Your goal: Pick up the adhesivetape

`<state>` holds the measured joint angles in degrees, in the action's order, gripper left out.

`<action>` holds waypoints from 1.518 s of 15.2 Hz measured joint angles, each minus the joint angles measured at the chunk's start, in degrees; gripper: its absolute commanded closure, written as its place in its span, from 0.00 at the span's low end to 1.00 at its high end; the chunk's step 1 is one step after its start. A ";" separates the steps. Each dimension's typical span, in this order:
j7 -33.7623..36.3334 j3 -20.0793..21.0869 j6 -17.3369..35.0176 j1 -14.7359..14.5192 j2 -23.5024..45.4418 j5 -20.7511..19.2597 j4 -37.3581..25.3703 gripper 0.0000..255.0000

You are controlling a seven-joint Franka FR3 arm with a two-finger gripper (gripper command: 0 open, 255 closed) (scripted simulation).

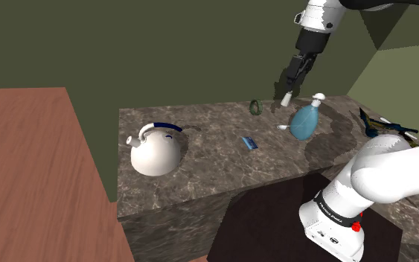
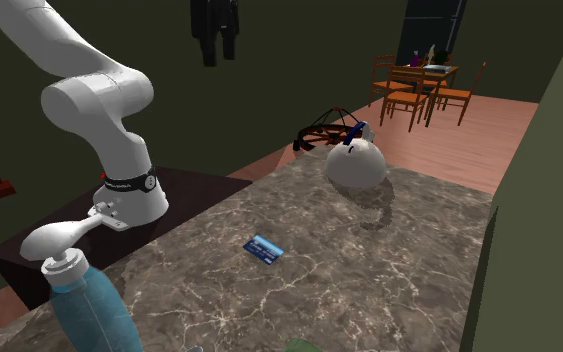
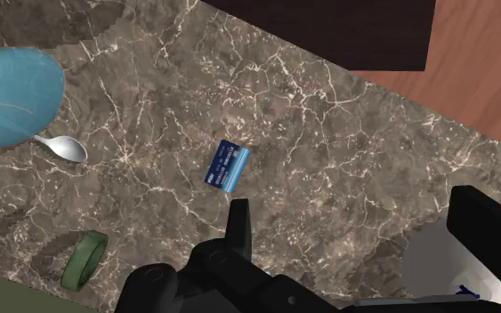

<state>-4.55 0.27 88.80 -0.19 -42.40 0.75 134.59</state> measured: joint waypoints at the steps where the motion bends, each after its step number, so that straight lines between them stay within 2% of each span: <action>1: 0.00 0.00 0.00 0.00 0.00 0.00 0.00 0.00; 13: -1.34 -6.04 15.54 4.66 17.43 -2.55 -1.48 0.00; 23: -3.35 -11.30 25.99 8.03 36.83 -1.15 -10.09 0.00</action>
<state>-7.90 -11.03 114.79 7.84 -5.57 -0.40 124.49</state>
